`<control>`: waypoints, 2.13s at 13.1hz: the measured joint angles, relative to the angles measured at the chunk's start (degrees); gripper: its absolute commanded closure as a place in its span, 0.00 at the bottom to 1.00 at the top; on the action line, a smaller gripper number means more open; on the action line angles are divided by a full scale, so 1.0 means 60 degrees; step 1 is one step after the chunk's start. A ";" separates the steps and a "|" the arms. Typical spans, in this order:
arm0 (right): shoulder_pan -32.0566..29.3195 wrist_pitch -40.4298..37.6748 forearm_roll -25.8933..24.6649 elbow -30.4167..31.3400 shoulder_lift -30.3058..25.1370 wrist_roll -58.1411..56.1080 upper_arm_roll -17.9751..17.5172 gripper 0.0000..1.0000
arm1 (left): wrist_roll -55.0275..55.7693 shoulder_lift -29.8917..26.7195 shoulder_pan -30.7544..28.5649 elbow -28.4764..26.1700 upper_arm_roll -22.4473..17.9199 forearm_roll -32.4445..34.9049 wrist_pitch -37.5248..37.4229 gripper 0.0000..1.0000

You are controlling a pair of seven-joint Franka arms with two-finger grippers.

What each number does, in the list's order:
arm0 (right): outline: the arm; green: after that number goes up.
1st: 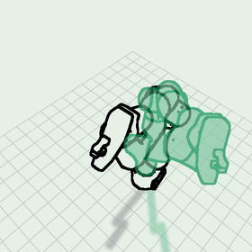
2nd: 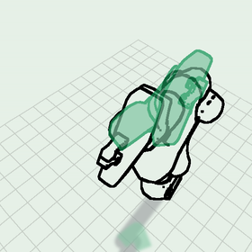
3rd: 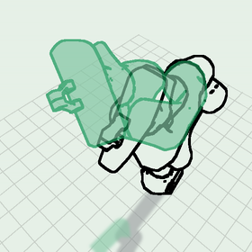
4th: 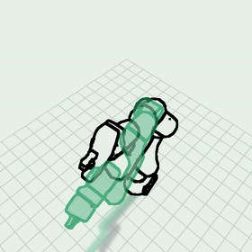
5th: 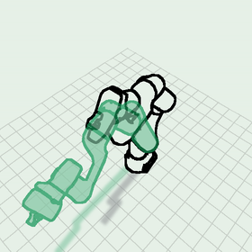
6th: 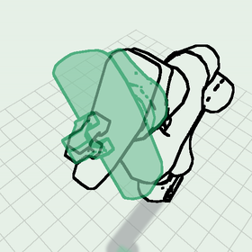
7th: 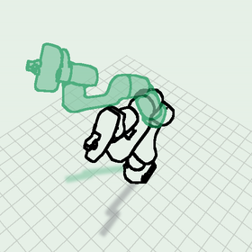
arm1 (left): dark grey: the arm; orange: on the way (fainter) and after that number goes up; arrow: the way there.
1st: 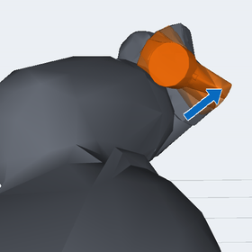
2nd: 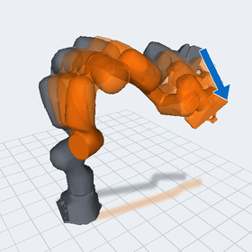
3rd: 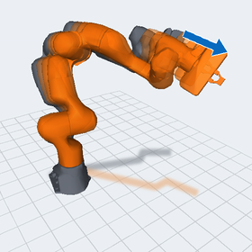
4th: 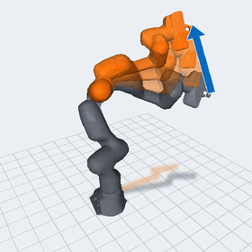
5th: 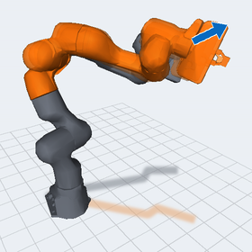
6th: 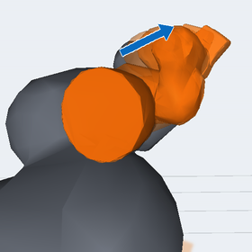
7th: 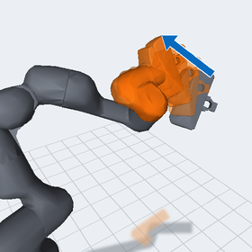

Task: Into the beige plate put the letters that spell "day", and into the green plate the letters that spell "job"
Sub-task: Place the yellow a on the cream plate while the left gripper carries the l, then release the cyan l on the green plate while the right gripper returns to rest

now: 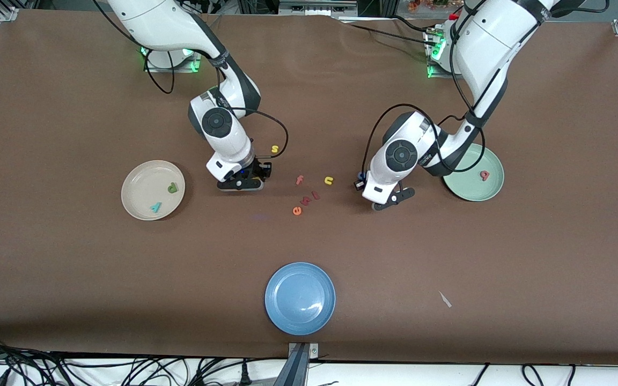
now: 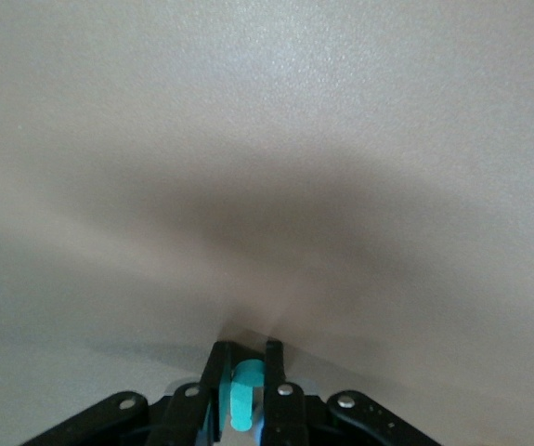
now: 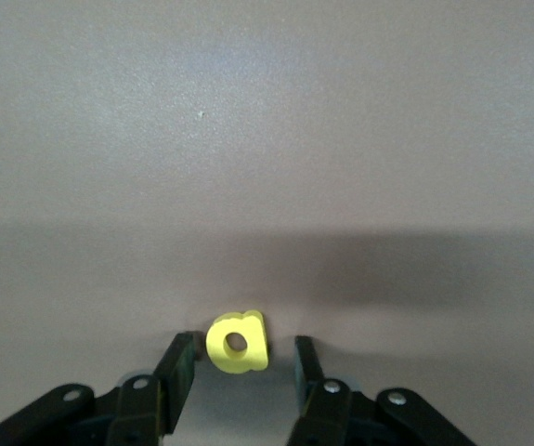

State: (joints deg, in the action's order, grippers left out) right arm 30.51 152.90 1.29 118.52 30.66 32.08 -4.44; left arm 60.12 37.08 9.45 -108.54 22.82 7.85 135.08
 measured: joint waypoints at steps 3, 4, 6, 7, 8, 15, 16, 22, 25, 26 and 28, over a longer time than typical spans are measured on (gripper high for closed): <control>0.0000 0.0000 -0.0055 0.0001 -0.0007 -0.0001 0.0003 0.78 | 0.0000 0.0001 -0.0002 0.0003 0.0001 0.0000 -0.0001 0.88; 0.0002 0.0006 -0.0059 0.0001 -0.0055 -0.0001 -0.0002 0.79 | 0.0000 0.0001 -0.0004 0.0003 0.0000 0.0000 -0.0009 0.86; 0.0008 0.0015 -0.0060 0.0005 -0.0039 -0.0042 -0.0005 0.79 | -0.0002 0.0001 -0.0003 0.0004 0.0000 0.0000 -0.0010 0.92; -0.0010 0.0020 -0.0060 0.0001 -0.0051 -0.0173 0.0007 0.79 | -0.0002 0.0001 -0.0002 0.0004 0.0000 0.0000 -0.0010 1.00; -0.0104 -0.0056 -0.0060 -0.0015 -0.0116 -0.0368 0.0029 0.79 | -0.0003 0.0001 -0.0002 0.0004 0.0000 0.0000 -0.0010 1.00; -0.3065 -0.3675 -0.0073 -0.0133 -0.2440 -0.5184 0.0378 0.77 | -0.0854 -0.0187 -0.0153 0.0360 -0.0021 -0.0018 -0.1587 1.00; -0.3258 -0.4066 -0.0073 -0.0121 -0.2634 -0.5784 0.0624 0.66 | -0.1448 -0.0447 -0.0317 0.0563 -0.0022 -0.0177 -0.2329 1.00; -0.3389 -0.4797 -0.0072 -0.0220 -0.2824 -0.6939 0.1729 0.00 | -0.4357 -0.2085 -0.1772 0.0824 -0.0046 -0.0836 -0.4885 1.00; -0.3340 -0.6296 -0.0071 -0.1474 -0.2984 -0.6341 0.1715 0.00 | -0.6853 -0.2295 -0.3172 0.0794 -0.0115 -0.0818 -0.5728 1.00; -0.3339 -0.7000 -0.0071 -0.2111 -0.3086 -0.6116 0.1716 0.00 | -0.7688 -0.2272 -0.3733 0.0709 -0.0156 -0.0716 -0.5750 1.00; -0.3339 -0.8003 -0.0071 -0.3052 -0.3355 -0.5930 0.1716 0.00 | -0.8726 -0.2067 -0.4517 0.0466 -0.0190 -0.0218 -0.5712 1.00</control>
State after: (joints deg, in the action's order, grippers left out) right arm 10.47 104.89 0.87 100.20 10.53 -3.51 5.85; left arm 7.76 24.68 -17.65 -105.74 21.68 6.54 100.81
